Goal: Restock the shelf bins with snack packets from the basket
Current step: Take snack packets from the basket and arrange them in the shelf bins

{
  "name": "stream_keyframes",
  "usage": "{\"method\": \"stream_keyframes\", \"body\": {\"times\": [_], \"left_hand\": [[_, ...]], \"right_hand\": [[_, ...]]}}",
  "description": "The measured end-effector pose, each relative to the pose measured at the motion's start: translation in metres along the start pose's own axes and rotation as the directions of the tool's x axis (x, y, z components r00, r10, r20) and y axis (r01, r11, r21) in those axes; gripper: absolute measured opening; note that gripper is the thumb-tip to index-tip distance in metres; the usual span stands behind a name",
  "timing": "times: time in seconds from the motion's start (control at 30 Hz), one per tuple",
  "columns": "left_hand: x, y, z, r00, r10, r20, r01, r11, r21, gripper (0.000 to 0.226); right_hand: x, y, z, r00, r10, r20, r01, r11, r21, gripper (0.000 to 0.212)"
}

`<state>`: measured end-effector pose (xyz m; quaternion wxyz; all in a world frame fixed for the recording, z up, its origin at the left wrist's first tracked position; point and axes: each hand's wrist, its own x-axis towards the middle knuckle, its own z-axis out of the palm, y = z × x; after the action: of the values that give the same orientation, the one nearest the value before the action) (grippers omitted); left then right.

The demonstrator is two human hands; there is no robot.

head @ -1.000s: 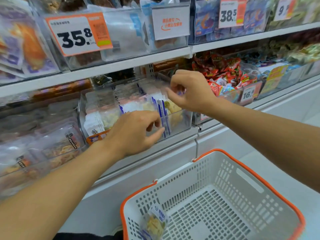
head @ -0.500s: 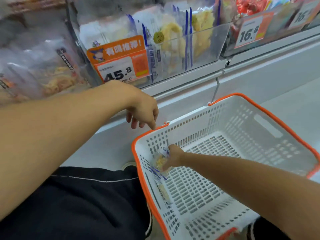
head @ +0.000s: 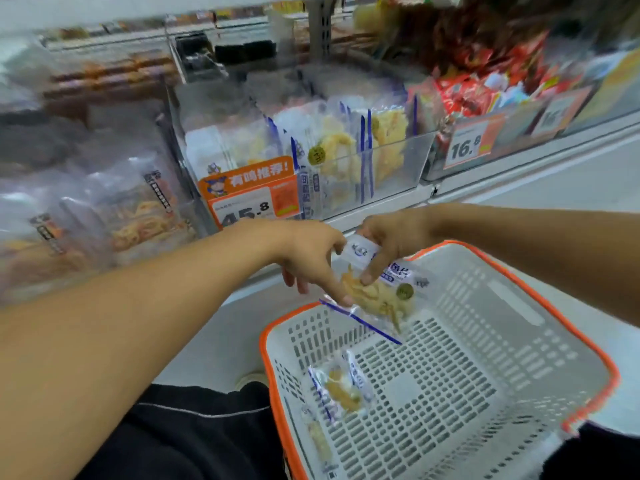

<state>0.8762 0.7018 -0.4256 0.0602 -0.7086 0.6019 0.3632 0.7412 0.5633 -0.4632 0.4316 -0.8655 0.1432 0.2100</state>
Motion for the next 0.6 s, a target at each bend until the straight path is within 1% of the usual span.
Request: {"method": "stream_keyframes", "body": {"times": [0.03, 0.07, 0.1, 0.13, 0.17, 0.2, 0.23, 0.27, 0.3, 0.33, 0.37, 0.4, 0.43, 0.47, 0.5, 0.53, 0.57, 0.6], "left_hand": [[-0.003, 0.007, -0.004, 0.995, 0.063, -0.079, -0.074, 0.987, -0.142, 0.071], [-0.006, 0.016, -0.009, 0.976, 0.111, -0.187, -0.162, 0.946, -0.282, 0.056], [-0.011, 0.024, -0.015, 0.944, 0.131, -0.303, -0.251, 0.88, -0.403, 0.043], [-0.015, 0.033, -0.021, 0.906, 0.12, -0.406, -0.329, 0.802, -0.498, 0.03], [-0.019, 0.04, -0.026, 0.87, 0.079, -0.487, -0.386, 0.723, -0.573, 0.019], [-0.022, 0.046, -0.03, 0.835, 0.018, -0.55, -0.428, 0.649, -0.628, 0.014], [-0.024, 0.052, -0.034, 0.801, -0.04, -0.597, -0.469, 0.578, -0.668, 0.012], [-0.026, 0.058, -0.036, 0.767, -0.091, -0.635, -0.514, 0.507, -0.692, 0.012], [-0.028, 0.063, -0.038, 0.728, -0.137, -0.671, -0.561, 0.444, -0.699, 0.011], [-0.029, 0.068, -0.04, 0.692, -0.172, -0.701, -0.601, 0.401, -0.691, 0.011], [-0.03, 0.072, -0.042, 0.663, -0.193, -0.723, -0.629, 0.379, -0.678, 0.015], [-0.029, 0.076, -0.044, 0.641, -0.205, -0.74, -0.646, 0.377, -0.664, 0.021], [-0.028, 0.08, -0.046, 0.613, -0.212, -0.761, -0.658, 0.398, -0.64, 0.026], [-0.026, 0.082, -0.047, 0.55, -0.213, -0.807, -0.665, 0.474, -0.578, 0.029], [-0.024, 0.081, -0.049, 0.429, -0.204, -0.88, -0.636, 0.623, -0.455, 0.031], [-0.023, 0.079, -0.053, 0.275, -0.16, -0.948, -0.527, 0.8, -0.288, 0.034], [-0.024, 0.075, -0.057, 0.142, -0.081, -0.986, -0.351, 0.928, -0.127, 0.04], [-0.024, 0.07, -0.06, 0.075, 0.01, -0.997, -0.171, 0.985, -0.003, 0.047]], "right_hand": [[-0.019, -0.017, -0.022, 0.998, -0.044, -0.039, 0.045, 0.999, 0.026, 0.016], [-0.036, -0.032, -0.041, 0.993, -0.078, -0.088, 0.082, 0.996, 0.035, 0.016], [-0.053, -0.043, -0.055, 0.983, -0.109, -0.15, 0.115, 0.993, 0.028, 0.014], [-0.069, -0.05, -0.07, 0.965, -0.14, -0.22, 0.149, 0.989, 0.024, 0.013], [-0.084, -0.054, -0.083, 0.946, -0.163, -0.281, 0.185, 0.981, 0.051, 0.016], [-0.1, -0.054, -0.095, 0.927, -0.181, -0.328, 0.229, 0.967, 0.112, 0.026], [-0.115, -0.052, -0.109, 0.914, -0.192, -0.357, 0.276, 0.94, 0.201, 0.037], [-0.13, -0.05, -0.119, 0.911, -0.21, -0.356, 0.325, 0.896, 0.302, 0.044], [-0.141, -0.049, -0.127, 0.909, -0.235, -0.345, 0.362, 0.854, 0.373, 0.048], [-0.146, -0.047, -0.13, 0.905, -0.26, -0.335, 0.388, 0.827, 0.406, 0.05], [-0.147, -0.047, -0.13, 0.9, -0.262, -0.347, 0.393, 0.833, 0.39, 0.05], [-0.143, -0.048, -0.127, 0.887, -0.247, -0.389, 0.386, 0.86, 0.333, 0.046], [-0.138, -0.053, -0.122, 0.861, -0.236, -0.45, 0.373, 0.895, 0.245, 0.039], [-0.135, -0.057, -0.121, 0.817, -0.234, -0.527, 0.365, 0.918, 0.159, 0.03], [-0.136, -0.061, -0.122, 0.758, -0.243, -0.605, 0.363, 0.928, 0.083, 0.02], [-0.14, -0.065, -0.128, 0.683, -0.258, -0.683, 0.347, 0.938, -0.007, 0.011], [-0.147, -0.068, -0.135, 0.604, -0.277, -0.747, 0.298, 0.948, -0.111, 0.008], [-0.154, -0.071, -0.143, 0.527, -0.299, -0.796, 0.208, 0.953, -0.22, 0.012]]}}
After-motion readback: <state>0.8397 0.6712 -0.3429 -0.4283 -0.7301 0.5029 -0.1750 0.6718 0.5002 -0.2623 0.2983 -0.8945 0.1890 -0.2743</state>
